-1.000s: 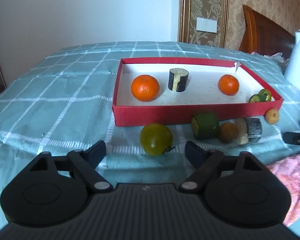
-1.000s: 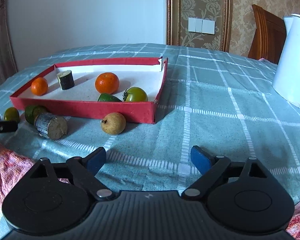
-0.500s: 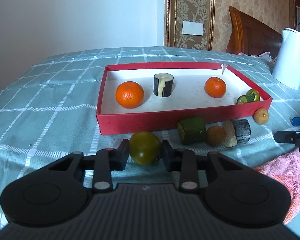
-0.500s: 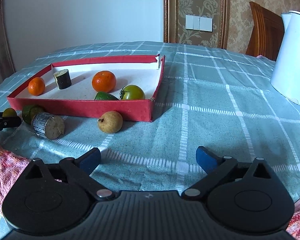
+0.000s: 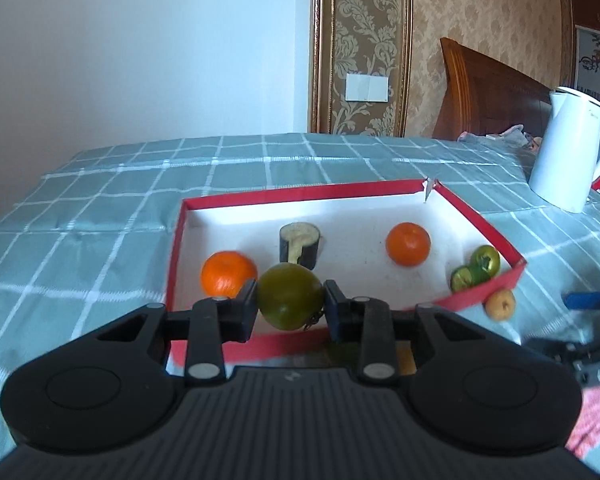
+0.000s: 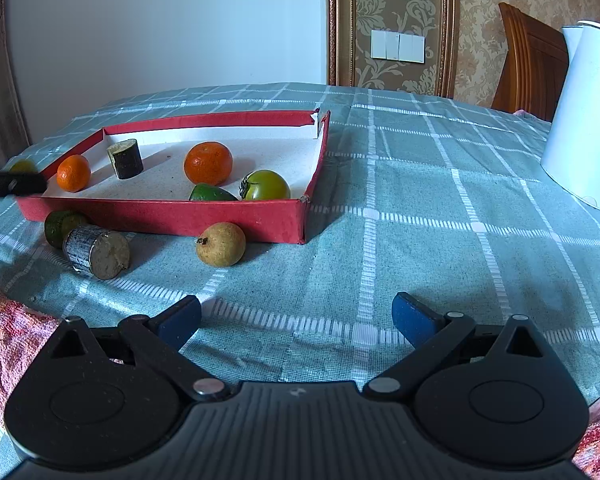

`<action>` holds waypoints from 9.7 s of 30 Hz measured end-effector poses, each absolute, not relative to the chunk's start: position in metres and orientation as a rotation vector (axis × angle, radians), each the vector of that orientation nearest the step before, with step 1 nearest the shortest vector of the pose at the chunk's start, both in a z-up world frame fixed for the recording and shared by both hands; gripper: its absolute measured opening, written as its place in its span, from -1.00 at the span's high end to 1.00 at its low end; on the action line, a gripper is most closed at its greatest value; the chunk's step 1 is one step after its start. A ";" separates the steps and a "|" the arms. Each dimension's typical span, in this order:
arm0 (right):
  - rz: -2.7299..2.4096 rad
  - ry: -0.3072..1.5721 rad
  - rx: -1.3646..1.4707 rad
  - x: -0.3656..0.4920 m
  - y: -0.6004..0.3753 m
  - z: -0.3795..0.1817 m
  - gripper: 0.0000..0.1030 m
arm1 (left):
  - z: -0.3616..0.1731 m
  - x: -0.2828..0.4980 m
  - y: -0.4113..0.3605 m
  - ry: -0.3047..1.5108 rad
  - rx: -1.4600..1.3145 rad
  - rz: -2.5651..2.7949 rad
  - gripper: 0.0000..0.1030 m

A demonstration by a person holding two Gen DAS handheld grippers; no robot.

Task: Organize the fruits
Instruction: 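Carry the dark green tomato into the red box and open the left gripper, then withdraw the left gripper from the box, then move the right gripper to the brown pear and close on it, then carry the pear into the red box and open the right gripper, then withdraw the right gripper from the box, then move the left gripper to the green cucumber chunk and close on it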

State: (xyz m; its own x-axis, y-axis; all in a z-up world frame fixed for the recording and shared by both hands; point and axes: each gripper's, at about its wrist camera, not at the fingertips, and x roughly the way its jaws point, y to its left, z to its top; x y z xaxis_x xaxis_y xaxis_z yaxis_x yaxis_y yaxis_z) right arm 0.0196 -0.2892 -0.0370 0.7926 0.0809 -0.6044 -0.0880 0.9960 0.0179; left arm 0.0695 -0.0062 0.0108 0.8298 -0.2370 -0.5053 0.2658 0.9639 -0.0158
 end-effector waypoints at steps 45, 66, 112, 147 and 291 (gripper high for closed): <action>0.090 0.650 -0.012 0.020 -0.289 -0.037 -0.99 | -0.009 0.105 -0.001 0.627 0.049 -0.223 -0.13; 0.086 0.653 -0.024 0.021 -0.288 -0.037 -0.99 | -0.026 0.028 0.039 0.579 -0.013 -0.204 -0.49; 0.165 0.584 -0.076 0.043 -0.245 -0.030 0.42 | -0.038 0.032 0.029 0.635 0.081 -0.256 -1.00; 0.058 0.614 -0.086 0.167 -0.248 -0.008 0.42 | -0.038 0.032 0.028 0.635 0.081 -0.256 -1.00; 0.010 0.636 0.018 0.040 -0.285 -0.035 -0.88 | 0.017 0.040 -0.011 0.481 -0.042 -0.246 0.49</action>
State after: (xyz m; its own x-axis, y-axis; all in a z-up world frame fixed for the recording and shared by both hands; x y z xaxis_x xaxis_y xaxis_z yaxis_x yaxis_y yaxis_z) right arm 0.0405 -0.2847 -0.0347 0.8045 0.0154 -0.5938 -0.0042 0.9998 0.0202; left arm 0.0405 -0.0114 0.0172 0.8578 -0.2440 -0.4524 0.2242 0.9696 -0.0979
